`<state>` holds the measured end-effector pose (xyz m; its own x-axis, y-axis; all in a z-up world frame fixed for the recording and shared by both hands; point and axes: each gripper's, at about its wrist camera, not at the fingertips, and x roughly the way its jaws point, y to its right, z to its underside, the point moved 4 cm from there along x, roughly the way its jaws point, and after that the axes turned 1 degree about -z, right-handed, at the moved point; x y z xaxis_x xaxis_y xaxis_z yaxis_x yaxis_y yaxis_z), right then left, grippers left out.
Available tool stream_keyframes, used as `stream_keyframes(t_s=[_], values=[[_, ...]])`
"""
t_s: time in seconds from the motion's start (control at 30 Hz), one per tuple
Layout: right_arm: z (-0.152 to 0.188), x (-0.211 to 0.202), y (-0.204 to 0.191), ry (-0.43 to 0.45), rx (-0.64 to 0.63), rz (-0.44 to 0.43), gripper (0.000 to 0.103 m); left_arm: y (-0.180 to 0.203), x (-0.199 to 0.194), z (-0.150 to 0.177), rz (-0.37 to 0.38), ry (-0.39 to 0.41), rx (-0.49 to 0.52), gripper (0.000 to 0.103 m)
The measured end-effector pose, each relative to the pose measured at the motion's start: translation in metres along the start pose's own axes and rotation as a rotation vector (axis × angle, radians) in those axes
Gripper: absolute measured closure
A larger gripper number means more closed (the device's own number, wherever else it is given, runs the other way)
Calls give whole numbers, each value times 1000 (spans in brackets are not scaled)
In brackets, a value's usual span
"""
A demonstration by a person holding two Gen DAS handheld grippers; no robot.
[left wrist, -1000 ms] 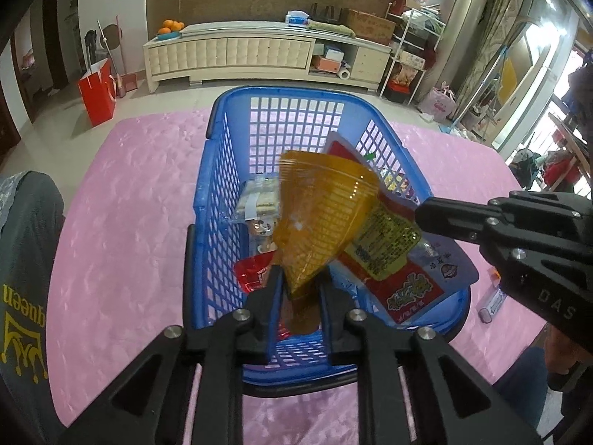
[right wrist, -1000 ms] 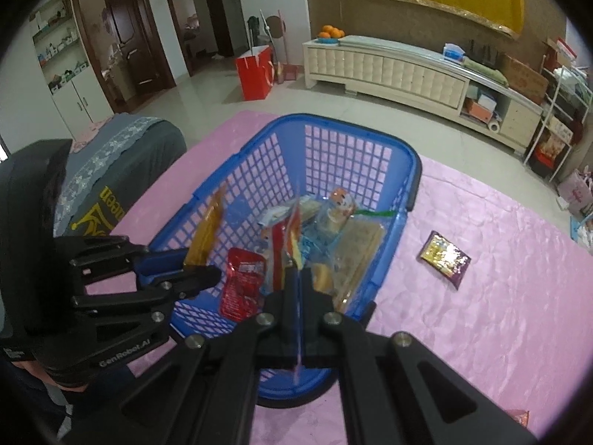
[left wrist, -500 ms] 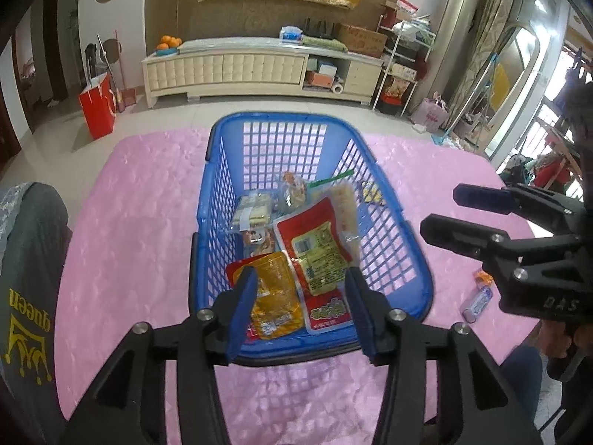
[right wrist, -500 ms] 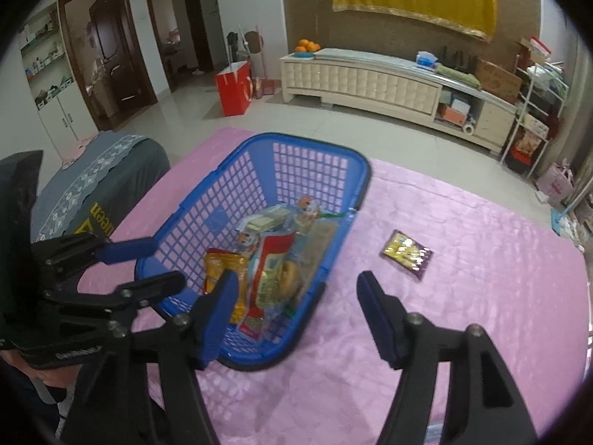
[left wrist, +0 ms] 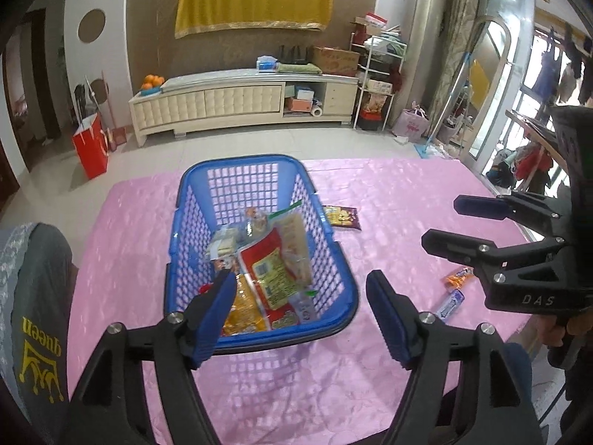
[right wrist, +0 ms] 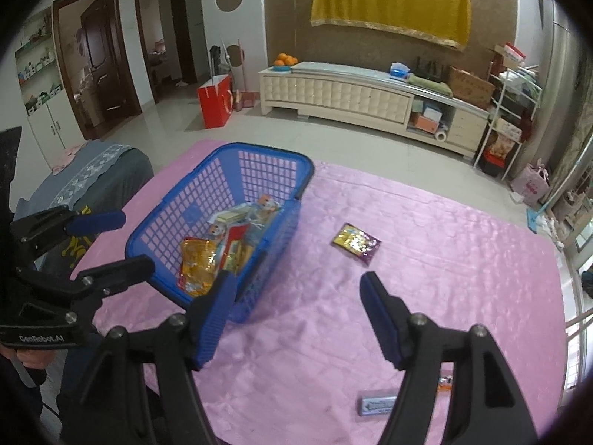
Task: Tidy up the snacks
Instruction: 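Withdraw both grippers from the basket toward the purple chip bag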
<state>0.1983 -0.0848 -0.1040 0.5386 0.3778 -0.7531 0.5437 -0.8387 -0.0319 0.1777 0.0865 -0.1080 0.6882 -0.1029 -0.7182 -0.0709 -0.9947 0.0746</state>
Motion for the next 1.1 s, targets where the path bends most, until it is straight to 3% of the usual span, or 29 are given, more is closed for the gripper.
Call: stream_keyframes(t_s=[0.3,0.73,1.1], values=[[12,-11,43,18,39,39,29,40,16,-10,15,-21,38,33],[25,15,116,-24,38,40,29,103,72,-26,24,-66,88,33],[24,68,148,-46,-152,-78,28,129,124,-28,-61,-39,49,33]])
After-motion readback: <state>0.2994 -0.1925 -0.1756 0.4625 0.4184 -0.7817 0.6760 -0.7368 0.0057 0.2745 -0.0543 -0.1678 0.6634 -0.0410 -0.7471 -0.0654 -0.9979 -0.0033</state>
